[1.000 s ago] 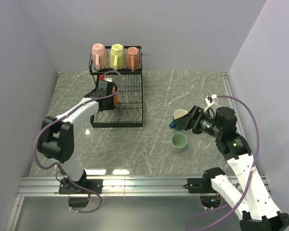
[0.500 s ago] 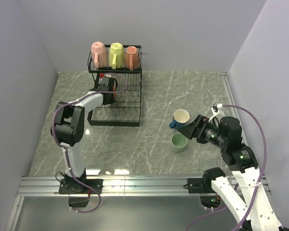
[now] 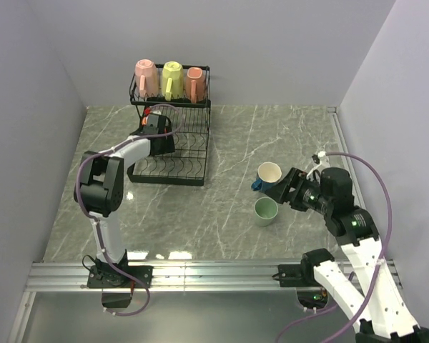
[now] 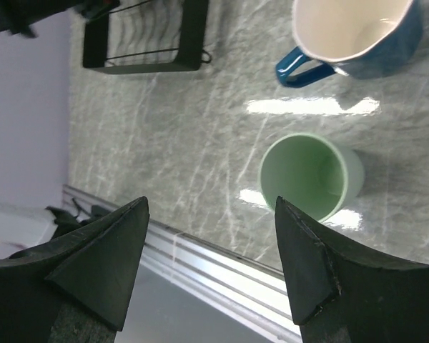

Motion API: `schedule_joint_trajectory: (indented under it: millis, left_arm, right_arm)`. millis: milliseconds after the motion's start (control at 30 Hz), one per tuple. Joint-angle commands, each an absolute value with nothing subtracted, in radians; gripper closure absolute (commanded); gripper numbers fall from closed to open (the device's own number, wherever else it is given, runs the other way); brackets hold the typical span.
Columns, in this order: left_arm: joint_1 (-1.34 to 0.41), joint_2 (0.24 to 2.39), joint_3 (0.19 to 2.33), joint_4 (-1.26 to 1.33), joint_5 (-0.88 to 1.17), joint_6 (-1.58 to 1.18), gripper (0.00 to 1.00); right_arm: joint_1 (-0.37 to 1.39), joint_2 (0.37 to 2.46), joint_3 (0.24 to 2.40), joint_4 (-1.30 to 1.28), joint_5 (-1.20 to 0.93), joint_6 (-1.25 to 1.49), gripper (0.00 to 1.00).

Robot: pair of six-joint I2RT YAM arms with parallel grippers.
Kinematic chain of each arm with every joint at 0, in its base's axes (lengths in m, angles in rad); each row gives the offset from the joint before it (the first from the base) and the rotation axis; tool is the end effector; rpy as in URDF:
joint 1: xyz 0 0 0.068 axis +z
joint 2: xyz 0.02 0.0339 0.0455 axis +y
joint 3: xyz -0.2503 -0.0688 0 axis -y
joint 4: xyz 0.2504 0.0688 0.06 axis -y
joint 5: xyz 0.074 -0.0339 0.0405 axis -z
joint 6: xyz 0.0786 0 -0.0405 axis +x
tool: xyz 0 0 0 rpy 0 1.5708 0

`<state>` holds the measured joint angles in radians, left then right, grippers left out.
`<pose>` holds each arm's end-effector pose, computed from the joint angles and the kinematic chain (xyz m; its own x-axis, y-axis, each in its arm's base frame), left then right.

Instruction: Load the cups into the dish rack

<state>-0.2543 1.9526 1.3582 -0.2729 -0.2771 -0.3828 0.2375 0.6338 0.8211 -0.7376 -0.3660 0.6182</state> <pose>0.4420 -0.0927 0.1412 -0.7110 -0.1864 -0.6780 -0.2101 0.9765 -0.0481 0.1672 0.0694 0.2902 -0.7134 0.3841 -0.5861 -0.1261 0.7524 0.6465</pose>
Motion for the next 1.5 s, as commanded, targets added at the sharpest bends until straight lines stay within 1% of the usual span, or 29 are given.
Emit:
schedule_joint_trajectory:
  millis: [0, 133, 433, 567, 733, 833, 900, 933, 1000, 1033, 1133, 1167, 1200, 1233, 1367, 1433, 1467]
  left_arm:
    - [-0.247, 1.841, 1.327, -0.255, -0.256, -0.394, 0.18]
    - [-0.247, 1.764, 1.289, -0.276, -0.247, -0.405, 0.17]
    - [-0.247, 1.573, 1.238, -0.38, -0.18, -0.457, 0.17]
    - [-0.249, 1.464, 1.235, -0.435, -0.141, -0.472, 0.17]
    - [-0.25, 1.365, 1.224, -0.497, -0.084, -0.497, 0.17]
    - [-0.25, 1.304, 1.206, -0.528, -0.055, -0.514, 0.17]
    - [-0.25, 1.263, 1.197, -0.561, -0.049, -0.531, 0.17]
    - [-0.25, 1.247, 1.193, -0.571, -0.045, -0.54, 0.17]
    - [-0.249, 1.203, 1.178, -0.581, -0.026, -0.551, 0.16]
    - [-0.25, 1.192, 1.172, -0.589, -0.012, -0.555, 0.16]
    - [-0.25, 1.164, 1.161, -0.612, 0.031, -0.574, 0.17]
    - [-0.25, 1.154, 1.158, -0.615, 0.041, -0.587, 0.17]
    - [-0.25, 1.147, 1.155, -0.615, 0.063, -0.597, 0.16]
    - [-0.25, 1.131, 1.151, -0.604, 0.072, -0.609, 0.16]
    - [-0.25, 1.109, 1.141, -0.563, 0.146, -0.629, 0.15]
    - [-0.25, 1.123, 1.153, -0.555, 0.187, -0.629, 0.15]
    - [-0.25, 1.147, 1.175, -0.557, 0.24, -0.627, 0.16]
  right_arm:
    - [0.235, 0.695, 0.885, -0.686, -0.31, 0.566, 0.22]
    - [0.235, 0.799, 0.926, -0.704, -0.21, 0.537, 0.21]
    - [0.233, 1.127, 1.043, -0.733, 0.024, 0.515, 0.21]
    - [0.235, 1.297, 1.103, -0.741, 0.086, 0.505, 0.22]
    - [0.233, 1.397, 1.129, -0.675, 0.107, 0.492, 0.22]
    - [0.233, 1.465, 1.144, -0.649, 0.117, 0.495, 0.25]
    - [0.233, 1.511, 1.15, -0.638, 0.121, 0.495, 0.31]
    - [0.235, 1.525, 1.15, -0.637, 0.123, 0.495, 0.39]
    - [0.235, 1.555, 1.143, -0.629, 0.124, 0.495, 0.51]
    - [0.235, 1.563, 1.141, -0.627, 0.132, 0.499, 0.61]
    - [0.236, 1.586, 1.126, -0.62, 0.121, 0.494, 0.75]
    - [0.238, 1.591, 1.123, -0.612, 0.118, 0.491, 0.86]
    - [0.238, 1.594, 1.12, -0.612, 0.114, 0.491, 0.91]
    - [0.236, 1.601, 1.121, -0.612, 0.112, 0.491, 1.0]
    - [0.236, 1.6, 1.147, -0.644, 0.112, 0.494, 1.0]
    - [0.236, 1.585, 1.193, -0.663, 0.114, 0.495, 1.0]
    - [0.236, 1.562, 1.213, -0.679, 0.114, 0.495, 1.0]
